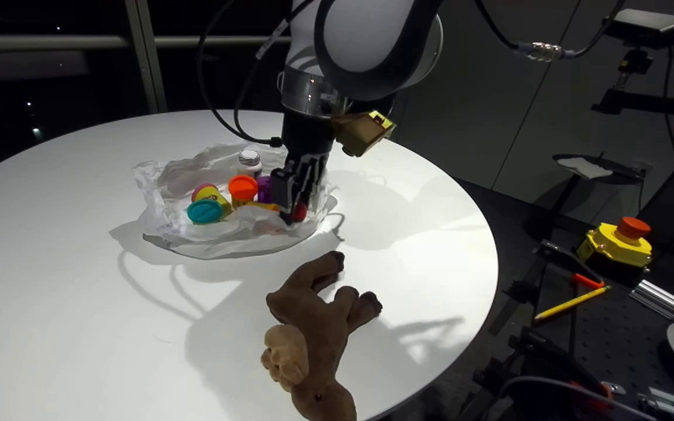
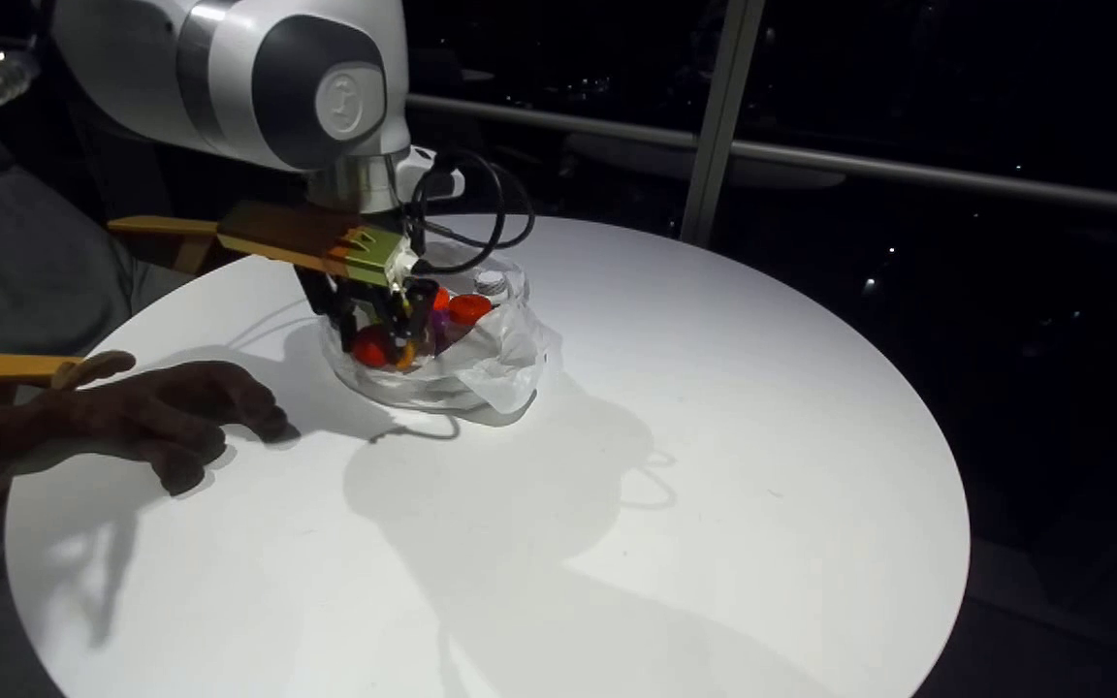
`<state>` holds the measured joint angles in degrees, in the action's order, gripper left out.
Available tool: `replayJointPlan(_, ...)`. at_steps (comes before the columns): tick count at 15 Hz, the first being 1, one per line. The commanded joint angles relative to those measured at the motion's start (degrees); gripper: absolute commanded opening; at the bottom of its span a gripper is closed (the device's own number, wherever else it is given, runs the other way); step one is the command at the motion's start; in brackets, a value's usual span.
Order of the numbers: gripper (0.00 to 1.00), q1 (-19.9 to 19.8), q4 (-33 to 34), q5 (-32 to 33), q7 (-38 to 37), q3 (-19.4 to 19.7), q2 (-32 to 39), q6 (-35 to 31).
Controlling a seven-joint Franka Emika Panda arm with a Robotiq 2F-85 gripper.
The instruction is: Put the objects on the table in the plastic
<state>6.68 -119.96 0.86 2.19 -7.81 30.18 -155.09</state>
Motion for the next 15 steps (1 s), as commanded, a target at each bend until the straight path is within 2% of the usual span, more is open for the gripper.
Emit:
replayJointPlan(1,0.22,3.6,2.5,2.1,-3.5,2.2,-1.0,-3.8)
replayJointPlan(10,0.22,11.4,12.6,12.6,-10.6,13.4,6.8,-6.6)
replayJointPlan(11,0.28,11.9,13.5,13.2,-11.0,14.2,7.4,-6.7)
replayJointPlan(12,0.72,12.1,13.7,13.7,-11.2,14.7,7.4,-6.5)
replayJointPlan(13,0.72,12.2,13.8,14.0,-11.2,14.9,7.2,-6.2)
replayJointPlan(15,0.87,12.0,13.4,14.0,-10.6,14.6,6.7,-5.6)
